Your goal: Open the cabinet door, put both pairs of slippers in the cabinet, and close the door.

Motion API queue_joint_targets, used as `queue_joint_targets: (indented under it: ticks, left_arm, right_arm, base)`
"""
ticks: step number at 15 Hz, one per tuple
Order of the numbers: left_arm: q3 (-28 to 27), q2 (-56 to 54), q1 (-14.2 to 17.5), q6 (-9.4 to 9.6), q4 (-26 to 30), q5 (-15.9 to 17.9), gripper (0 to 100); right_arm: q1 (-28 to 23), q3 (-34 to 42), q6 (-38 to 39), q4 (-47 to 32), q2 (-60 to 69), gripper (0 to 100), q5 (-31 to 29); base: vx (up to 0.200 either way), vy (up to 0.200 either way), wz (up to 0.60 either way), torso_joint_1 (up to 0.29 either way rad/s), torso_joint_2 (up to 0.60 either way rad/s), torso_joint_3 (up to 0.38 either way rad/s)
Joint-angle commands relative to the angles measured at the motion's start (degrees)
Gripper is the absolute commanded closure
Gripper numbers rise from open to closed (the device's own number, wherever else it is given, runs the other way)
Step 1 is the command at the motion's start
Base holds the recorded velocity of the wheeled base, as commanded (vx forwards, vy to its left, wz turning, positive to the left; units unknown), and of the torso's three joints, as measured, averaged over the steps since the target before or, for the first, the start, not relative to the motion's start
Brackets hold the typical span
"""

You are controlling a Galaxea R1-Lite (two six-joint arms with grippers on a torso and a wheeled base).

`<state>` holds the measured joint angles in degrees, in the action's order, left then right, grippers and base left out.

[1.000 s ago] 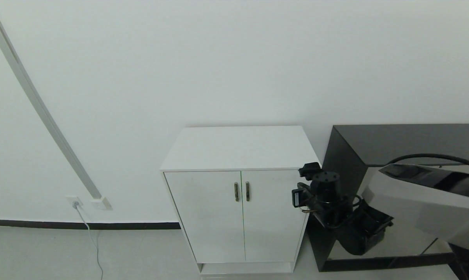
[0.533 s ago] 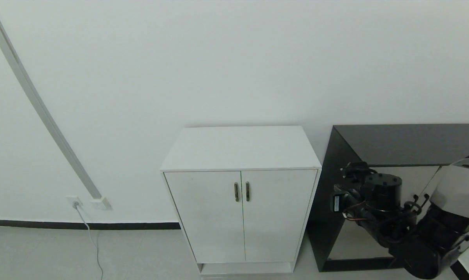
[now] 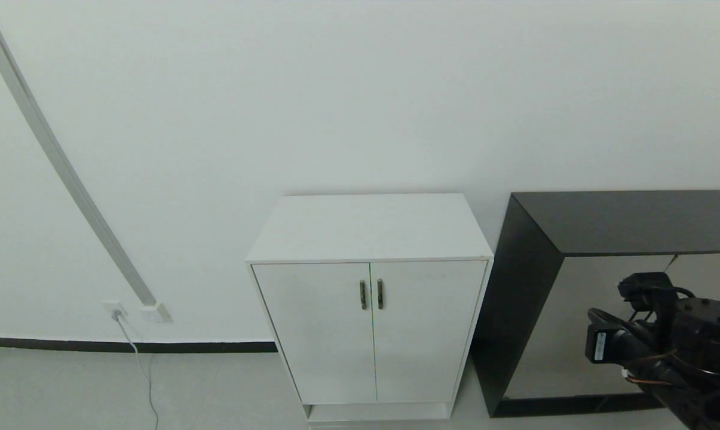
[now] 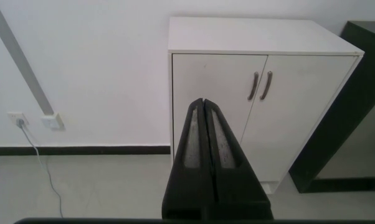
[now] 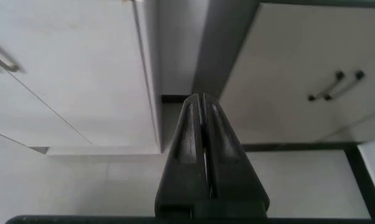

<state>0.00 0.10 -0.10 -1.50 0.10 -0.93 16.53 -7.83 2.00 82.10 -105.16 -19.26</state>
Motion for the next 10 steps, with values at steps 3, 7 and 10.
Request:
queue_joint_targets:
  ticks: [3,7,10]
  left_arm:
    - [0.0,-0.01,0.01,0.01,-0.01,-0.04,100]
    - [0.0,-0.01,0.01,0.01,-0.01,0.05,100]
    - [0.0,-0.01,0.01,0.01,-0.01,0.05,100]
  right_arm:
    - [-2.12,6.6,0.02,0.16,7.25,100,0.45]
    - [-3.61,7.83,-0.24,-4.32,14.63,100,0.63]
    - [-3.61,7.83,-0.33,-12.67,22.01,100,0.72]
  base:
    - [0.0,0.0,0.0,0.0,0.0,0.0]
    - [0.0,0.0,0.0,0.0,0.0,0.0]
    - [0.0,0.0,0.0,0.0,0.0,0.0]
